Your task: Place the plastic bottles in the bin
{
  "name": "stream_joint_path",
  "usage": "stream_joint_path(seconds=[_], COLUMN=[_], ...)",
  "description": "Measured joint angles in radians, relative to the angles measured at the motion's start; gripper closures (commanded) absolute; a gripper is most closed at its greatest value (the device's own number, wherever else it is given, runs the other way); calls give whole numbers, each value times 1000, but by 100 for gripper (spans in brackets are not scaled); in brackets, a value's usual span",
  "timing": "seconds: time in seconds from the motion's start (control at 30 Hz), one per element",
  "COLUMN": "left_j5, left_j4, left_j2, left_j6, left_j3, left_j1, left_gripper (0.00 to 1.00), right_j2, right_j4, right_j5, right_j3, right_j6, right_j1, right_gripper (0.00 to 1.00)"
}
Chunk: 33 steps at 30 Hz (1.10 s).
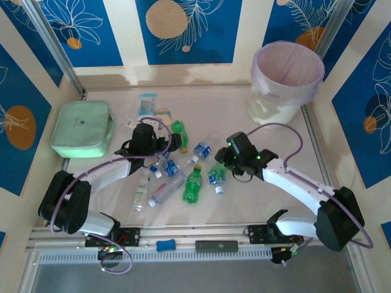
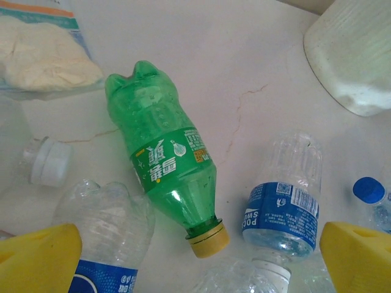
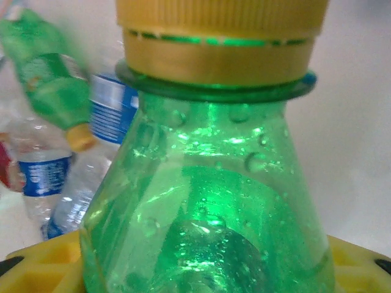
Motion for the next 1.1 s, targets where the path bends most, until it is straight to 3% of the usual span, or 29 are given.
stream_joint_path(seconds=[0.23, 0.5, 0.9, 1.1], left_j5=[-38, -67, -213, -313], left_j4=[-1, -9, -113, -202], left_j2=[-44, -69, -233, -344], left_j6=[1, 6, 75, 167], left_j3=[-16, -20, -63, -69], left_j1=[7, 17, 33, 126], left_gripper=[0, 0, 0, 0], right_j2=[183, 354, 505, 598], right_j4=[25, -53, -176, -221], right_j5=[-46, -109, -115, -78], right_j3=[318, 698, 1203, 1370], right_j6=[-312, -563, -737, -760], right_j1=[-92, -274, -516, -608], right_gripper=[54, 54, 53, 53])
